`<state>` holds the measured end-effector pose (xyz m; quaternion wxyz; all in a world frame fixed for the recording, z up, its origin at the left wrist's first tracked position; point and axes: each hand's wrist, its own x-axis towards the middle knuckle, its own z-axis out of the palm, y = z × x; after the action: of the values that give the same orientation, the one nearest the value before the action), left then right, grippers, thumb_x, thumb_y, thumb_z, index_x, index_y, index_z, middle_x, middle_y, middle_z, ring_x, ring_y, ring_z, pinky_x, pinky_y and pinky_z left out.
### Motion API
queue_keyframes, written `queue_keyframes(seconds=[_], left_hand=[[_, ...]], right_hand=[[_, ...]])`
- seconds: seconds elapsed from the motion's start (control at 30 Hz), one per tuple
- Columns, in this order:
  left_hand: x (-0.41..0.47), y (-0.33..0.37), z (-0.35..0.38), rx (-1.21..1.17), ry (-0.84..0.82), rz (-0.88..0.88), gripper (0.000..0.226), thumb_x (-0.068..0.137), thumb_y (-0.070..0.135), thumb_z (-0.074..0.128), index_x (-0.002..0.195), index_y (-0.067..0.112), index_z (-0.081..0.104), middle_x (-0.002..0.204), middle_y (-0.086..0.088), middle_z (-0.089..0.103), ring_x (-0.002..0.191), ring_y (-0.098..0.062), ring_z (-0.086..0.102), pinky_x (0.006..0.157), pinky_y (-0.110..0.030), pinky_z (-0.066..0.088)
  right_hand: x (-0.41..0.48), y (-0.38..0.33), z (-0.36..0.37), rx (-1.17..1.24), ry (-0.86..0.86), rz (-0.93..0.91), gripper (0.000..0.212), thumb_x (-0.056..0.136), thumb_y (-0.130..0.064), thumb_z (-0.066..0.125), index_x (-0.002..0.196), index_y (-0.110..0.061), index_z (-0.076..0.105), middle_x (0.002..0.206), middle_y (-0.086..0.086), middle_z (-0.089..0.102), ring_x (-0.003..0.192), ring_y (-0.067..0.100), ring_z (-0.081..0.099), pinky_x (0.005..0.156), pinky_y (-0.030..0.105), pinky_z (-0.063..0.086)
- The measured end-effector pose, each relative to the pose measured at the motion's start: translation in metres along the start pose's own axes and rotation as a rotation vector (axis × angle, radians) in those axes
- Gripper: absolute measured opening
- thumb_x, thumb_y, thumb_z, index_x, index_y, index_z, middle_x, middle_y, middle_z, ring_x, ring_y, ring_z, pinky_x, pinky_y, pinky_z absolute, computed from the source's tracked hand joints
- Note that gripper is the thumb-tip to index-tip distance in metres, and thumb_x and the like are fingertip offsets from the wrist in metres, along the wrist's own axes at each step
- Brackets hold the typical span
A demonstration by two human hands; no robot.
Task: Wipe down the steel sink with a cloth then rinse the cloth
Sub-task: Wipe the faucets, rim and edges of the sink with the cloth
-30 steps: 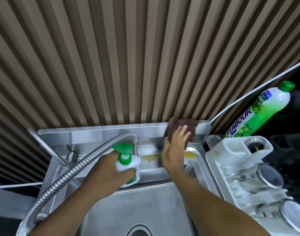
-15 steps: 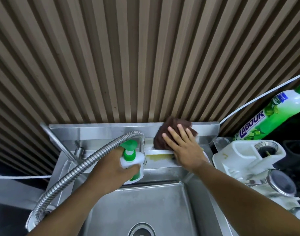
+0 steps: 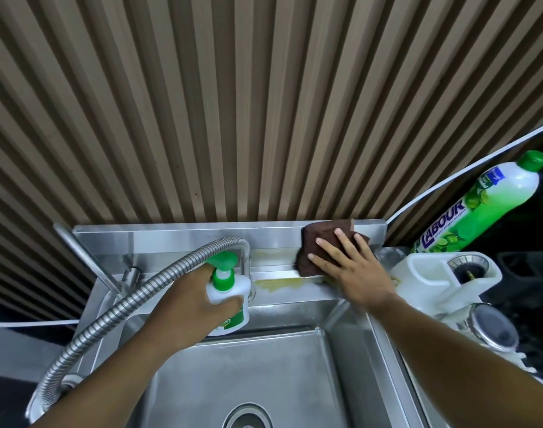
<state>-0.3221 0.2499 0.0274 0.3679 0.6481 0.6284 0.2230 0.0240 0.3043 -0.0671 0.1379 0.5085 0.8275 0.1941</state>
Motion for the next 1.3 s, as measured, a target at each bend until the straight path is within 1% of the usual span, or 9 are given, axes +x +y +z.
queue_keyframes(seconds=[0.1,0.3,0.43,0.53,0.7,0.8,0.87,1.07,1.3], left_hand=[[0.001,-0.001,0.002,-0.009,0.002,-0.001,0.023,0.077,0.034,0.081,0.086,0.034,0.060,0.085,0.016,0.068,0.082,0.010,0.059,0.064,-0.011,0.043],[0.003,-0.004,0.004,-0.010,0.013,-0.037,0.026,0.075,0.032,0.083,0.090,0.032,0.062,0.087,0.015,0.070,0.084,-0.007,0.066,0.079,-0.032,0.055],[0.005,-0.004,0.004,-0.010,-0.002,-0.049,0.028,0.074,0.034,0.084,0.093,0.030,0.063,0.090,0.014,0.071,0.086,-0.011,0.068,0.083,-0.039,0.057],[0.005,-0.004,0.004,-0.006,0.006,-0.045,0.027,0.074,0.034,0.083,0.092,0.030,0.063,0.089,0.014,0.071,0.085,-0.010,0.068,0.081,-0.037,0.057],[0.004,-0.002,0.005,-0.017,0.004,-0.029,0.026,0.076,0.031,0.083,0.089,0.034,0.061,0.086,0.016,0.070,0.082,-0.005,0.066,0.073,-0.028,0.055],[0.005,-0.003,0.005,-0.024,-0.003,-0.018,0.026,0.076,0.031,0.083,0.089,0.035,0.060,0.087,0.015,0.070,0.082,-0.005,0.066,0.071,-0.025,0.053],[0.006,-0.004,0.004,-0.029,-0.004,-0.018,0.026,0.075,0.032,0.083,0.090,0.034,0.061,0.087,0.015,0.070,0.083,-0.005,0.066,0.072,-0.025,0.052],[0.007,-0.006,0.006,-0.037,0.003,-0.020,0.027,0.074,0.032,0.083,0.092,0.032,0.063,0.087,0.014,0.072,0.082,-0.006,0.067,0.078,-0.034,0.057],[0.007,-0.006,0.006,-0.028,-0.010,-0.025,0.029,0.074,0.033,0.083,0.095,0.031,0.063,0.090,0.013,0.071,0.086,-0.009,0.068,0.082,-0.037,0.057]], right_hand=[[0.003,-0.034,-0.002,0.118,0.041,0.104,0.066,0.084,-0.024,0.035,0.150,-0.026,0.046,0.161,0.010,0.034,0.148,0.041,0.021,0.117,0.057,0.019],[0.038,-0.112,-0.025,0.321,0.084,0.178,0.071,0.088,-0.030,0.051,0.156,-0.024,0.031,0.165,0.013,0.022,0.152,0.043,0.007,0.123,0.057,0.003],[0.035,-0.117,-0.030,0.354,0.001,0.231,0.080,0.085,-0.032,0.062,0.158,-0.023,0.028,0.167,0.010,0.016,0.154,0.038,0.005,0.122,0.057,0.004],[0.018,-0.102,-0.020,0.367,-0.056,0.298,0.075,0.084,-0.032,0.063,0.154,-0.018,0.039,0.165,0.008,0.023,0.153,0.037,0.010,0.121,0.059,0.012],[-0.012,-0.075,0.006,0.351,-0.123,0.486,0.064,0.081,-0.027,0.042,0.140,-0.008,0.057,0.159,0.007,0.037,0.149,0.039,0.024,0.114,0.058,0.016],[-0.017,-0.065,0.013,0.426,-0.212,0.726,0.072,0.086,-0.034,0.020,0.151,-0.012,0.042,0.164,0.011,0.026,0.153,0.035,0.010,0.119,0.052,0.004],[-0.007,-0.067,0.008,0.499,-0.286,0.818,0.066,0.095,-0.035,0.023,0.157,-0.013,0.028,0.164,0.010,0.024,0.154,0.033,0.003,0.122,0.050,-0.001],[0.026,-0.116,-0.026,0.585,-0.209,0.689,0.063,0.099,-0.034,0.027,0.154,-0.004,0.027,0.158,0.019,0.032,0.150,0.033,0.020,0.125,0.047,0.005],[0.037,-0.128,-0.042,0.564,-0.278,0.551,0.066,0.099,-0.033,0.039,0.155,-0.001,0.023,0.159,0.024,0.028,0.150,0.037,0.020,0.125,0.047,0.009]])
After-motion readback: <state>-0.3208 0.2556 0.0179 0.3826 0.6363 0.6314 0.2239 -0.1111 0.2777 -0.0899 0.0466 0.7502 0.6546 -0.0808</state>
